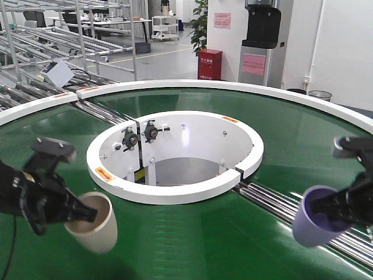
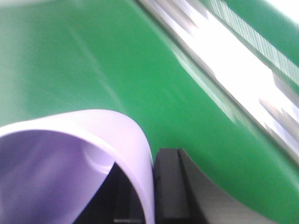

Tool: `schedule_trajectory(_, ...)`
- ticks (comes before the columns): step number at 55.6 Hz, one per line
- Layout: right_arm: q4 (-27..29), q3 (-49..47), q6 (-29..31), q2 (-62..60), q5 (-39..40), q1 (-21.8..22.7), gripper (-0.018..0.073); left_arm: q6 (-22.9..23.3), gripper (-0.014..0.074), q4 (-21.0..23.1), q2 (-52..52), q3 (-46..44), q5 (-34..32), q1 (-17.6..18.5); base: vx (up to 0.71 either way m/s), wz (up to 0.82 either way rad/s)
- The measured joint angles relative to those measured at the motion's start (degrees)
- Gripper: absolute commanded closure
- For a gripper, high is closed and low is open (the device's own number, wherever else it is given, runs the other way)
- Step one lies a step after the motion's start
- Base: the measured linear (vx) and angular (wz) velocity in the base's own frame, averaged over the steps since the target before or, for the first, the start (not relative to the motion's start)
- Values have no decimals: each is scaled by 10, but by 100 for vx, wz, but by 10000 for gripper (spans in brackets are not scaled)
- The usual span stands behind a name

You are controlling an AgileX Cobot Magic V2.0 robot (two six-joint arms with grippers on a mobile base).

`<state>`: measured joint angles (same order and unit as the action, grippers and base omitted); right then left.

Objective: Grab cup from conveyor and place in blue bin
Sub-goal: 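Close both grippers on the cup rims and lift the cups, then hold both cups raised clear of the conveyor belt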

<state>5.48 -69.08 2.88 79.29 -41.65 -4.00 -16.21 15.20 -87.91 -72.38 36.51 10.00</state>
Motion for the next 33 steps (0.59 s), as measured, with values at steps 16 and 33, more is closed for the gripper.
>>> schedule_trajectory(16,4,0,-2,-125,62,-45,569,0,604,-10,151,0,-16,0,0,0)
schedule_trajectory(33,1,0,0,-206,54,-45,568,0,604,-19,282,15,-3,0,0,0)
